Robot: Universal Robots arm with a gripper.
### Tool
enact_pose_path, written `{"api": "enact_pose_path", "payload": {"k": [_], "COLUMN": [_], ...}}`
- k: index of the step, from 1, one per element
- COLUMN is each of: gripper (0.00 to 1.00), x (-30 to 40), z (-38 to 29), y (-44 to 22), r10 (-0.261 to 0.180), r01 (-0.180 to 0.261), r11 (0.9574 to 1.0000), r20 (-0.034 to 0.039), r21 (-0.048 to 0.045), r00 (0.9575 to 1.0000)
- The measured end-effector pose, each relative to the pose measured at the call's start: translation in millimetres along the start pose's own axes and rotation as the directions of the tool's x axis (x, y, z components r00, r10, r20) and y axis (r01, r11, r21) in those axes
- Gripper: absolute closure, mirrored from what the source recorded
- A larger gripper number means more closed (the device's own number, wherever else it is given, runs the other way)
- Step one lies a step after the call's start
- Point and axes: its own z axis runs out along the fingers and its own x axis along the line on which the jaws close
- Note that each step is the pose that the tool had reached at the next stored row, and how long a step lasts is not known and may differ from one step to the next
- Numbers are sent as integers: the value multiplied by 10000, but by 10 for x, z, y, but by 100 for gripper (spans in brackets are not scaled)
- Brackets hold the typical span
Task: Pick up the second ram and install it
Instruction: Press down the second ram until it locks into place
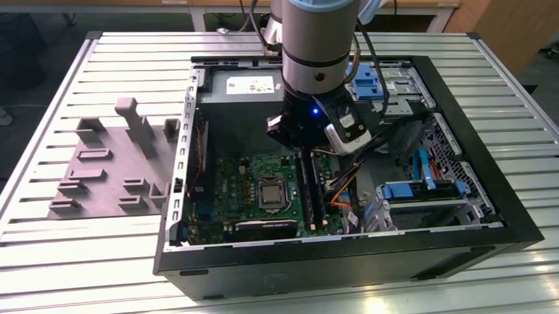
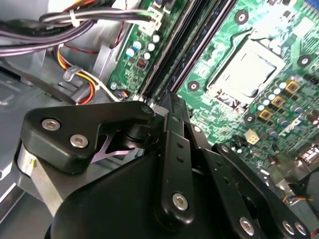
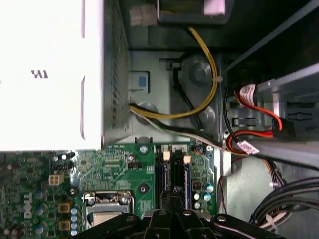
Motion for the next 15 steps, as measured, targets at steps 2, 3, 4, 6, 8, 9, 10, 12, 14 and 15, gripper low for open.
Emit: {"api": "enact_pose_path", "payload": {"k": [2,3,4,6,8,9,10,12,14,15], "gripper": [89,89,89,89,89,89,89,89,89,89], "x": [1,1,2,1,1,1,-4,-16,-26,-26], "z": [2,3,4,4,4,4,5,7,12,17], "y": [30,44,53,58,58,59,59,61,62,62], "r10": [0,0,0,-1,0,1,0,0,0,0], "r01": [0,0,0,1,0,-1,0,0,0,0], "r11": [10000,10000,10000,10000,10000,10000,10000,10000,10000,10000], "r20": [0,0,0,0,0,-1,-1,0,-1,-1], "r21": [-1,0,0,0,0,0,0,-1,0,1], "r00": [10000,10000,10000,10000,10000,10000,10000,10000,10000,10000]}}
